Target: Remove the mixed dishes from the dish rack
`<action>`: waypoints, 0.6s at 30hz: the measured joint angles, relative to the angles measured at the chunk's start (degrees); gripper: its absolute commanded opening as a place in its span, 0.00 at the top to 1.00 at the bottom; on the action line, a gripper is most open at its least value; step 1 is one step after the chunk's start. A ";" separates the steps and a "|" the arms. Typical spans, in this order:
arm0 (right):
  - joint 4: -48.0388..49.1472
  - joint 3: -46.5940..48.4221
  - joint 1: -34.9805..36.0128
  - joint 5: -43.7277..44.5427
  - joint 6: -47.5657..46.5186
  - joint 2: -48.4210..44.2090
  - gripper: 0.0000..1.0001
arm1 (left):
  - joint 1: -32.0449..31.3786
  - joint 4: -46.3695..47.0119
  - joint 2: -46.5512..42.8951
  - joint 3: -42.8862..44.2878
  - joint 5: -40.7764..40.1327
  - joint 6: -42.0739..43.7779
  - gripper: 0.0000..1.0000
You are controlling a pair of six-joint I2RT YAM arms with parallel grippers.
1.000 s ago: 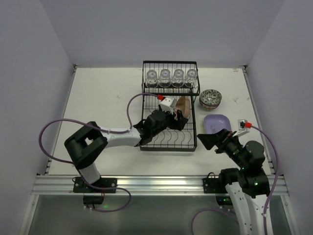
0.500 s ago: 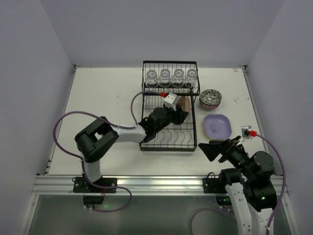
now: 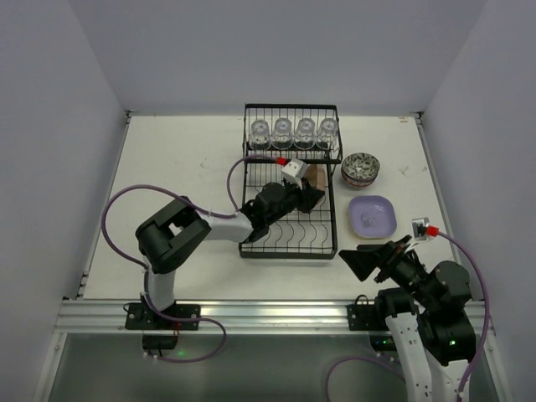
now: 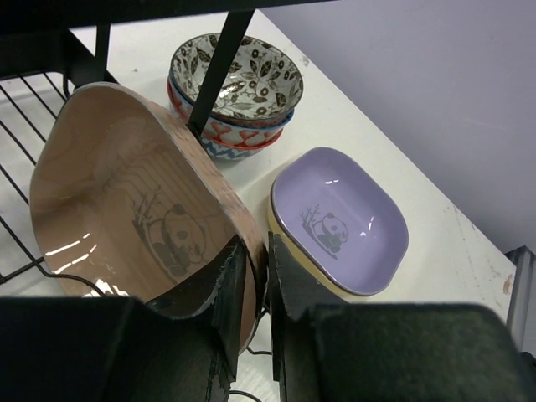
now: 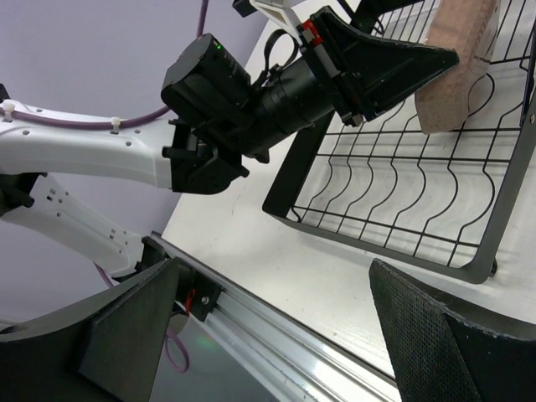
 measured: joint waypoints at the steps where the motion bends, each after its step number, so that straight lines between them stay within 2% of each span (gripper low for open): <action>1: -0.20 0.31 0.00 -0.02 0.00 0.00 0.03 | 0.02 0.28 0.20 0.00 0.28 -0.46 0.85; 4: -0.42 1.07 0.00 -0.02 0.00 -0.22 0.04 | 0.24 1.07 0.61 0.00 1.07 -2.14 0.91; 6: -0.52 1.46 0.00 -0.04 0.00 -0.33 0.04 | 0.35 1.11 0.68 0.00 1.42 -3.34 0.99; 18: -2.08 4.22 0.00 0.04 0.02 -0.74 0.03 | 1.31 7.39 2.58 -0.76 5.22 -6.34 1.00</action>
